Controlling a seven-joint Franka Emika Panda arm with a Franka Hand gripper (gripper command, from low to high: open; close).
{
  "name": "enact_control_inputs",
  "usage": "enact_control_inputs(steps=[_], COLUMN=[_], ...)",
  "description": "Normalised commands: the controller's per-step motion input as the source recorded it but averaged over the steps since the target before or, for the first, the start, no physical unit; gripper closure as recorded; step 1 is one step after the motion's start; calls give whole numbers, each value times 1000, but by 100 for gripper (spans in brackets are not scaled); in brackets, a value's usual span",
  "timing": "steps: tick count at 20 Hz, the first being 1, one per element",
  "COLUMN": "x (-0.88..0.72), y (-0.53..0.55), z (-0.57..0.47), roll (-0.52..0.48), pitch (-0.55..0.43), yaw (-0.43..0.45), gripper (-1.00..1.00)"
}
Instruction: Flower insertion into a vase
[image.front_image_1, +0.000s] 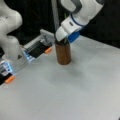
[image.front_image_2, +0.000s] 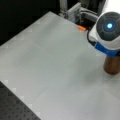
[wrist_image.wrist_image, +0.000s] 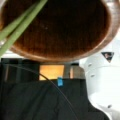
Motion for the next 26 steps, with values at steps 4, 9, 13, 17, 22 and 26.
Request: enact_control_inputs(steps=[4,9,13,17,22,26], x=[189,15,-154,-287,-342,-374], y=[-34,-84,-144,-208,-280,-300], z=[70,63,70,54,-21,-15], roll=[-66,-26,28,80,154,198], pitch=[-233,-382,-472,-552,-600,-550], yaw=[98,129,170,163,131,99], gripper=[-100,-100,-100,-100,-100,-100])
